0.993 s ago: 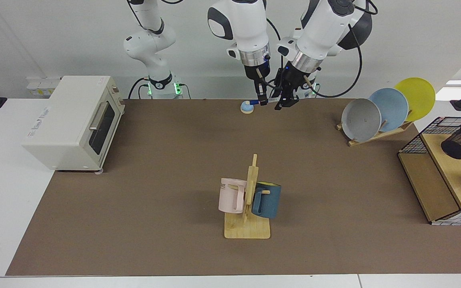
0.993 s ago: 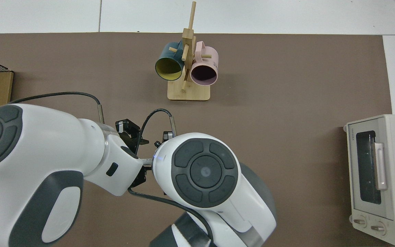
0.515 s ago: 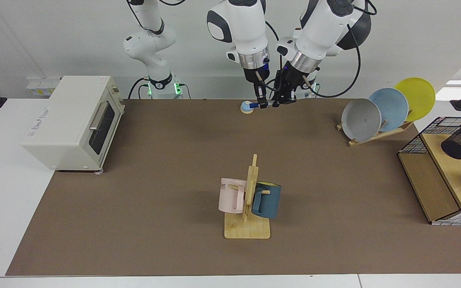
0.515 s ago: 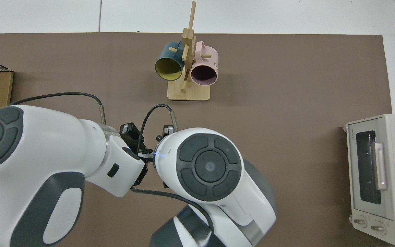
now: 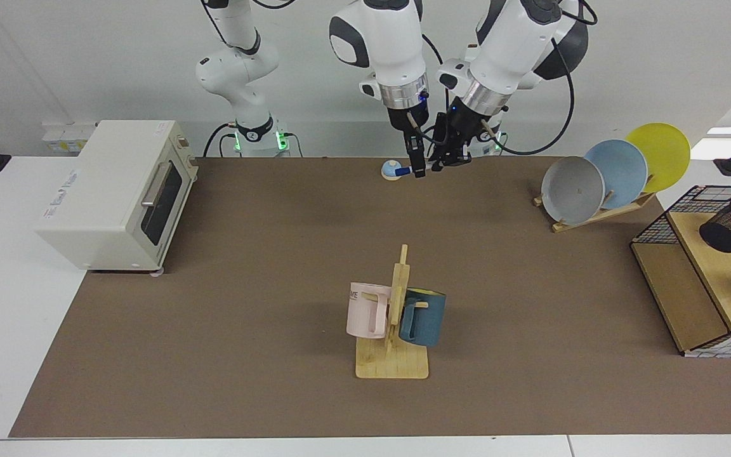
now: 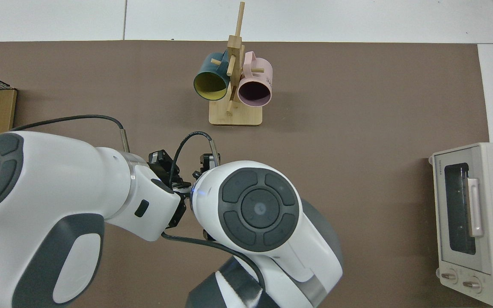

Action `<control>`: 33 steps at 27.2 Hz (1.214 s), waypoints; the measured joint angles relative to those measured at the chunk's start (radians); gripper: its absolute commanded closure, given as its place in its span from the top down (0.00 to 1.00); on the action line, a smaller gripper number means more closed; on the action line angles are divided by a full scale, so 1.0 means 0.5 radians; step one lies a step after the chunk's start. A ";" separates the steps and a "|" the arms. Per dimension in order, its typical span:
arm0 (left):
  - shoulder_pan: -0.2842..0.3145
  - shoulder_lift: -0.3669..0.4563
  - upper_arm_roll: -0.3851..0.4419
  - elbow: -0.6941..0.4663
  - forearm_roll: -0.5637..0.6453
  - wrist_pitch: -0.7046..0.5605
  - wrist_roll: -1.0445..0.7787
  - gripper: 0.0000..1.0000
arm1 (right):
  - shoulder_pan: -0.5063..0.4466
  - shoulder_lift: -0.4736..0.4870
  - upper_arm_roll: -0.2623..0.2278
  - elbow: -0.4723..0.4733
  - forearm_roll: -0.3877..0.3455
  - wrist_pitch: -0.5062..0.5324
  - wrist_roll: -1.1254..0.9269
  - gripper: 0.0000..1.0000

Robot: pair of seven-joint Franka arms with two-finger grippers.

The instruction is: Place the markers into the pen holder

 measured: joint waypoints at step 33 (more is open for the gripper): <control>0.147 0.008 0.106 0.003 0.451 -0.009 -0.010 0.00 | -0.864 -0.174 -0.045 -0.038 -0.092 -0.546 -3.048 1.00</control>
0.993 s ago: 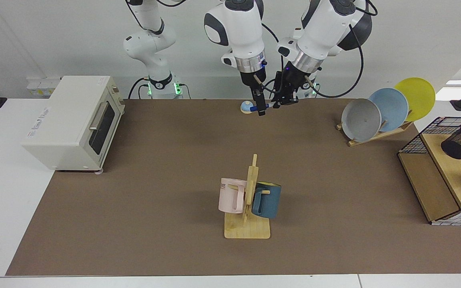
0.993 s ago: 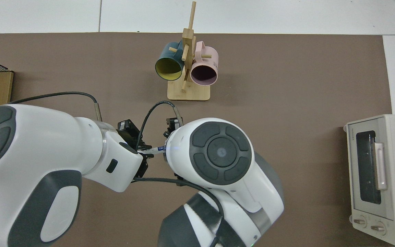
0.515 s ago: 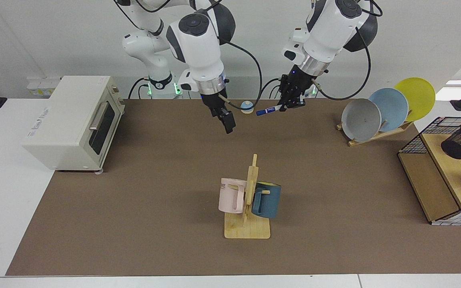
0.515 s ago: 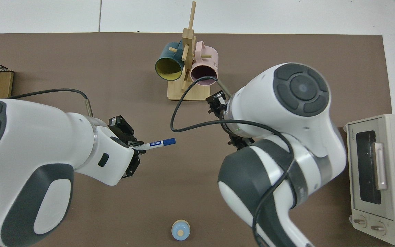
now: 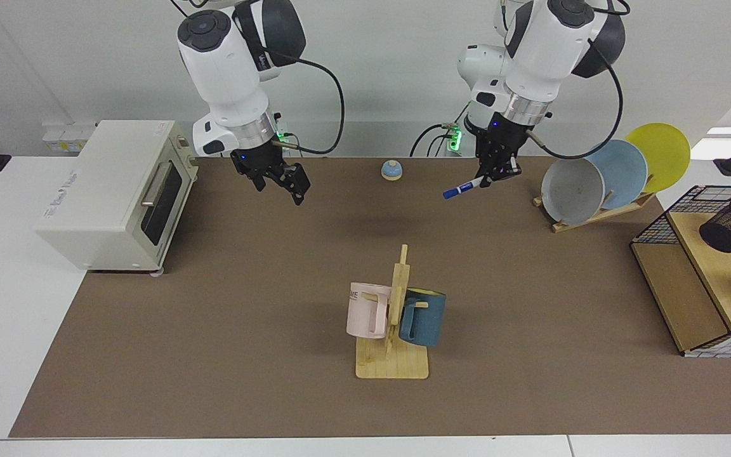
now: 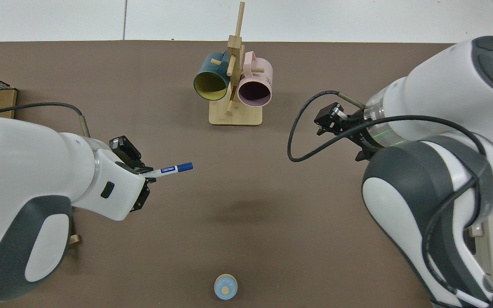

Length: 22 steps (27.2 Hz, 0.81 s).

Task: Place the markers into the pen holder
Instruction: 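Open the right gripper and withdraw while the left gripper pulls the marker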

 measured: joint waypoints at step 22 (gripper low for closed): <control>0.423 -0.006 0.020 0.261 1.166 -0.018 0.263 0.00 | -0.206 -0.202 -0.001 -0.019 -0.145 -0.209 -0.834 1.00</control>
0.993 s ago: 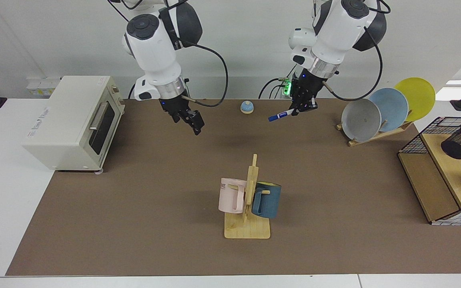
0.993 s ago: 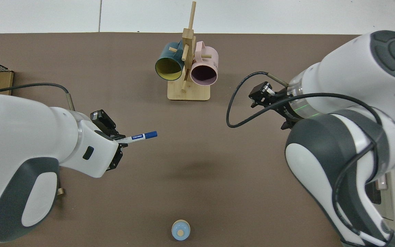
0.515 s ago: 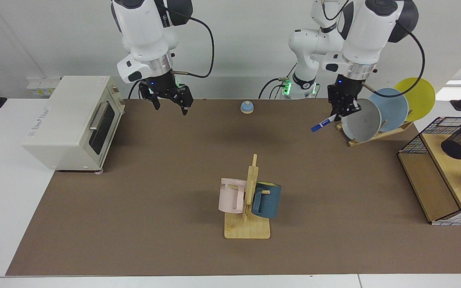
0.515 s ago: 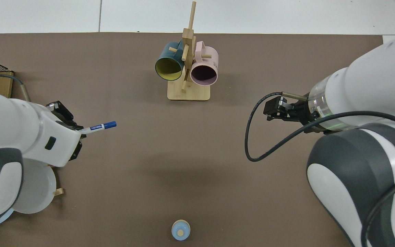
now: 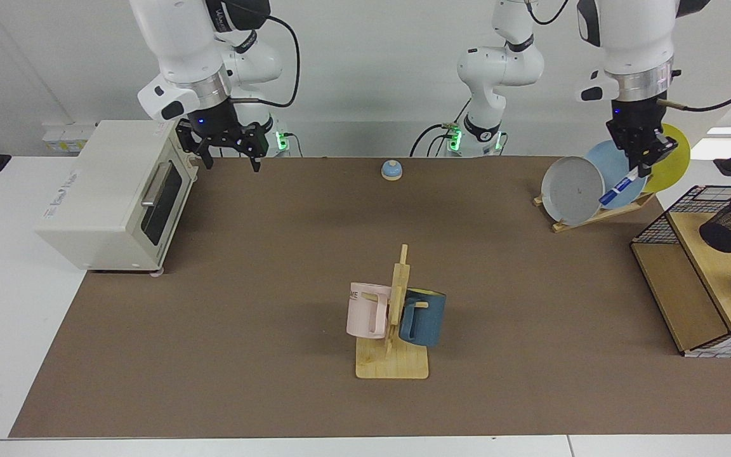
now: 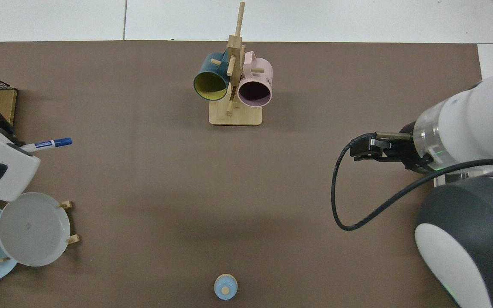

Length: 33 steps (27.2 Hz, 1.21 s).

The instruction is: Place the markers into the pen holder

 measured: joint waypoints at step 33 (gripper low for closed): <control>0.296 0.390 0.234 0.351 1.367 0.511 0.751 0.00 | -0.031 0.000 0.018 -0.008 -0.042 0.000 -0.052 1.00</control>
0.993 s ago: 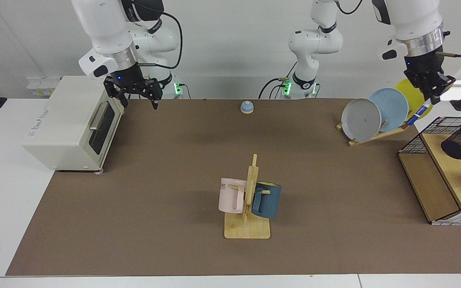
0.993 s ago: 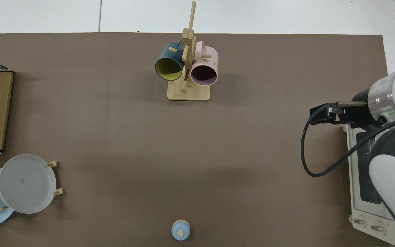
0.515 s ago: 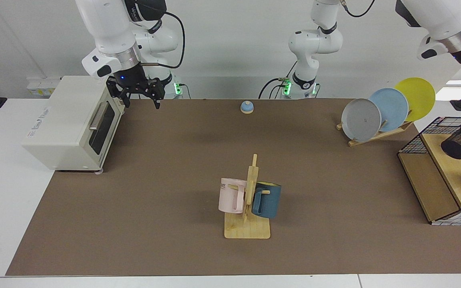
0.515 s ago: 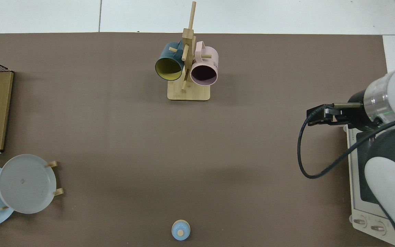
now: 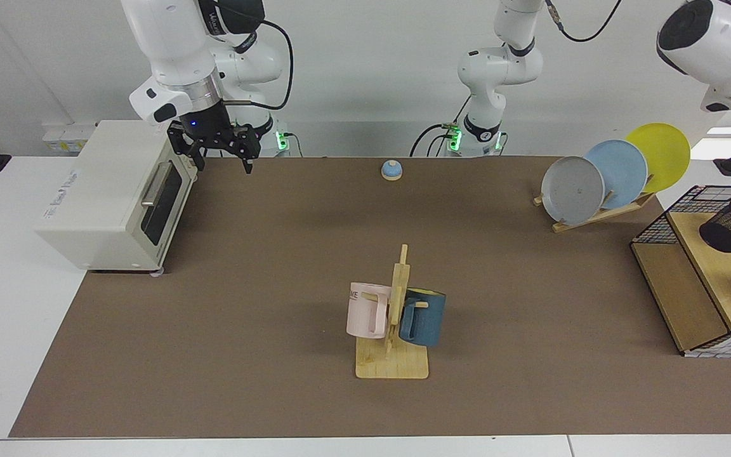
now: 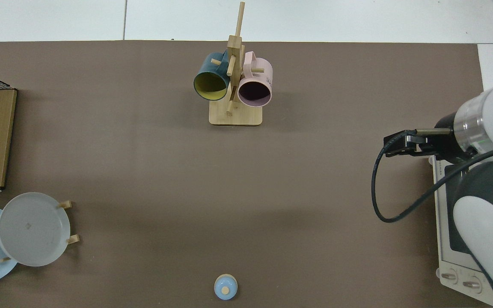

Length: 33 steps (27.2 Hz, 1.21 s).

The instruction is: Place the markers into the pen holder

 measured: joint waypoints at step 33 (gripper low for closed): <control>0.298 0.296 0.006 -0.101 -0.003 0.156 0.177 0.00 | -0.027 0.000 -0.007 0.000 -0.003 0.000 -0.009 1.00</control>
